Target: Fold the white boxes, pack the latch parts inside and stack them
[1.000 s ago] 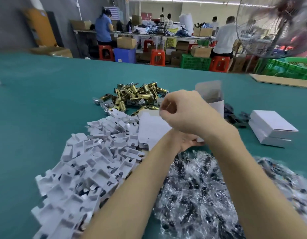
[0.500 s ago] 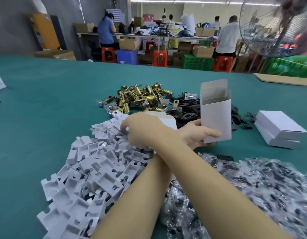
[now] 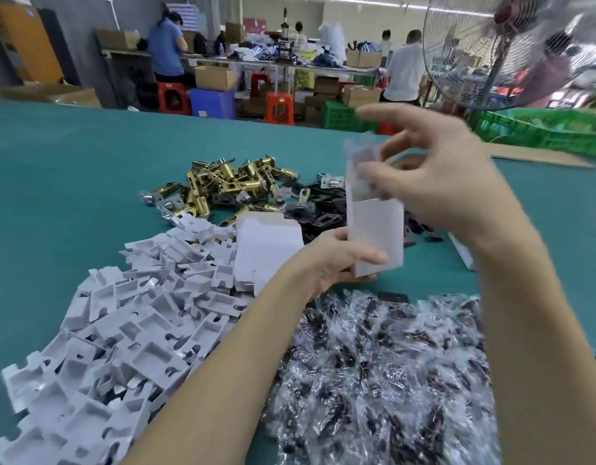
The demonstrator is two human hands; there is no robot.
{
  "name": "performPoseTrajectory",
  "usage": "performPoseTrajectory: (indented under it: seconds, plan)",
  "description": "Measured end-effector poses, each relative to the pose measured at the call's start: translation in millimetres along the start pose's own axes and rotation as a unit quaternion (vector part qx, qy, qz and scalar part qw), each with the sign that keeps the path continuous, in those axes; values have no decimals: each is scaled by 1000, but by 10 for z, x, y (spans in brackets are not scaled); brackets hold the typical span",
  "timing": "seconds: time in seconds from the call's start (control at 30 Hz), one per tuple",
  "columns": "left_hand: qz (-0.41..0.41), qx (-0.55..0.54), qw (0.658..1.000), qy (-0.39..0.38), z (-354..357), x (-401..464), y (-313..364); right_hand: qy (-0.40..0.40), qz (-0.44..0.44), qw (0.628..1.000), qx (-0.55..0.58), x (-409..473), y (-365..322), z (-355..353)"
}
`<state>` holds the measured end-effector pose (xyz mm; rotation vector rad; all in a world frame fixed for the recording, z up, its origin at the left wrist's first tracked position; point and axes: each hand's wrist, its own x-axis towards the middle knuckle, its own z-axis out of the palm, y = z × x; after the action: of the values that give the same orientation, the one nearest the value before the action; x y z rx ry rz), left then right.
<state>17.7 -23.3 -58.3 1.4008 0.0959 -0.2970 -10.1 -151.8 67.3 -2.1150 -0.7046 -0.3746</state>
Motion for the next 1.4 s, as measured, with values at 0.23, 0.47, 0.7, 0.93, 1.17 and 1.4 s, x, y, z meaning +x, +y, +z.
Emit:
performPoseTrajectory:
  seconds: [0.23, 0.47, 0.7, 0.93, 1.17, 1.4]
  plan:
    - [90, 62, 994, -3, 61, -13, -6, 65, 71, 994, 53, -147, 214, -476]
    - [139, 98, 985, 32, 13, 18, -35, 36, 27, 999, -16, -128, 267, -464]
    - [128, 115, 985, 24, 2, 34, -57, 1, 13, 999, -38, -118, 258, -370]
    - [106, 112, 988, 17, -7, 2, -34, -9, -16, 993, -114, -95, 278, -316]
    - [80, 120, 989, -19, -63, -57, 68, 17, -11, 985, -172, -68, 382, -278]
    - [61, 134, 989, -33, -181, -120, 148, 21, 5, 965, -262, -33, 440, -159]
